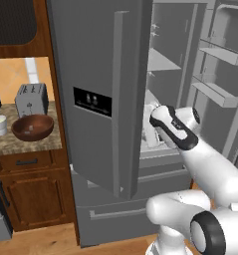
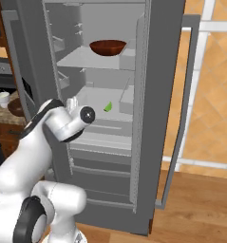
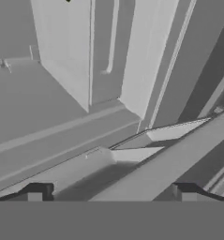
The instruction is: Grab a lemon wedge from the fridge and one ice cube from the ice bowl, and put them in the glass of lemonade.
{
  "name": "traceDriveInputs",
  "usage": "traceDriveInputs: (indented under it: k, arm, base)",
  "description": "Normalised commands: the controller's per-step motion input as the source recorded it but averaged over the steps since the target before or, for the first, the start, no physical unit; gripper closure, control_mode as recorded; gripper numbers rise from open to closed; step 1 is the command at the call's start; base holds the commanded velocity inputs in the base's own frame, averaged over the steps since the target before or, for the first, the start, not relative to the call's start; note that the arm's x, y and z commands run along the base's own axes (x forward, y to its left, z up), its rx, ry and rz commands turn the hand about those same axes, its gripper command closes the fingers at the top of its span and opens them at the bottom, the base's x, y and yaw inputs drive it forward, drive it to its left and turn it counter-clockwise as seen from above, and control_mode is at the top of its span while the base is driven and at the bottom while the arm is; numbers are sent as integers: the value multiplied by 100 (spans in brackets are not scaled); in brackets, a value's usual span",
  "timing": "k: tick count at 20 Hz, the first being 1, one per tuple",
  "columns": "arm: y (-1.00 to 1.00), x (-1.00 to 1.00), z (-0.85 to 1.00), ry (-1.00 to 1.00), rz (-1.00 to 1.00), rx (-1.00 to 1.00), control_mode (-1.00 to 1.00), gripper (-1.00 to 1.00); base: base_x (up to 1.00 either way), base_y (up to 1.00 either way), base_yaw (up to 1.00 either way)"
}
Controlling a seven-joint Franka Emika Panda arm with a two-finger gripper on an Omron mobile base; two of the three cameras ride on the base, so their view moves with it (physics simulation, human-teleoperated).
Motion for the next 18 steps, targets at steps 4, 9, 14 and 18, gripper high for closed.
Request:
traceDriveInputs:
  k: [4,9,14,18]
  arm:
    - [95,-19,-41,-5,53,-6,-100,-100]
    - [100,-58,-18,-11,42,-19,-100,-100]
    - [100,-73,-2,-13,33,-23,-100,-100]
    - [100,-92,-8,-20,25,-20,-100,-100]
  base:
    - [0,0,0]
    - [0,0,0]
    - [0,0,0]
    - [0,0,0]
